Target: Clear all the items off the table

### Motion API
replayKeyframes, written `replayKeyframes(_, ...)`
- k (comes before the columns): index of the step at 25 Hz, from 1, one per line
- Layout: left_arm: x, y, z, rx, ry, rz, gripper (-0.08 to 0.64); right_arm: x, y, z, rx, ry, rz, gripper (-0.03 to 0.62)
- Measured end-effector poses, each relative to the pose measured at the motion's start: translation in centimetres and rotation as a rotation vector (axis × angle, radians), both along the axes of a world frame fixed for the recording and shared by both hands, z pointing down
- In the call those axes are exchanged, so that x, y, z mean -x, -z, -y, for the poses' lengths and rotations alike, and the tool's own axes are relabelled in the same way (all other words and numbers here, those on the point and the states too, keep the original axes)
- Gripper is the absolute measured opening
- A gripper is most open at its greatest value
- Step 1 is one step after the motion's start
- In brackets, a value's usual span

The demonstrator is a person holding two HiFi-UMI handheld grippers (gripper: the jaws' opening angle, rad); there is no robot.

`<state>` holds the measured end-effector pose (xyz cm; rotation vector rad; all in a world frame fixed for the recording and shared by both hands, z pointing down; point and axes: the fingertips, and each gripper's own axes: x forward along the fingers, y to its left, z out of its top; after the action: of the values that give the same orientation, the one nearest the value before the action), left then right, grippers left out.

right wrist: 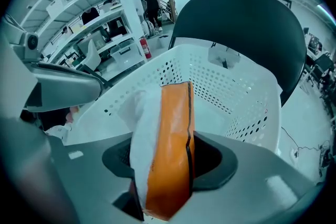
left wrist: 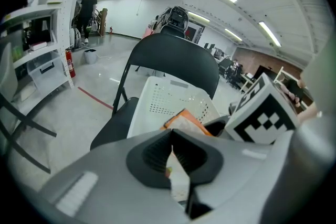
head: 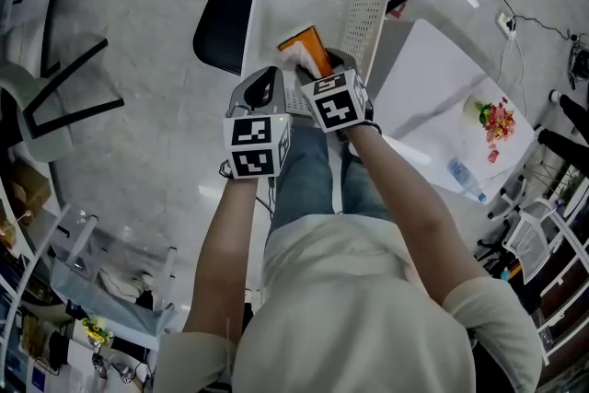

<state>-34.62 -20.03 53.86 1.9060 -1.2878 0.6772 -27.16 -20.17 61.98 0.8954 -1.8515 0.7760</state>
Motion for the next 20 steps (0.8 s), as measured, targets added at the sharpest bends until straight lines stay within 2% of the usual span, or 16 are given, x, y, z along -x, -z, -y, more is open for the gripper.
replayKeyframes(3, 0.2, -0.2, 0.0, -0.003, -0.001, 0.002, 0.011, 0.2, -0.1, 0.0, 0.002, -0.018, 0.016, 0.265)
replayKeyframes(7, 0.1, 0.0, 0.0, -0.006, -0.001, -0.004, 0.011, 0.1, 0.3, 0.0, 0.000, -0.043, 0.034, 0.319)
replayKeyframes(20, -0.7, 0.6, -0.5, -0.016, -0.002, -0.006, 0.011, -0.7, 1.2, -0.2, -0.024, -0.043, 0.027, 0.281)
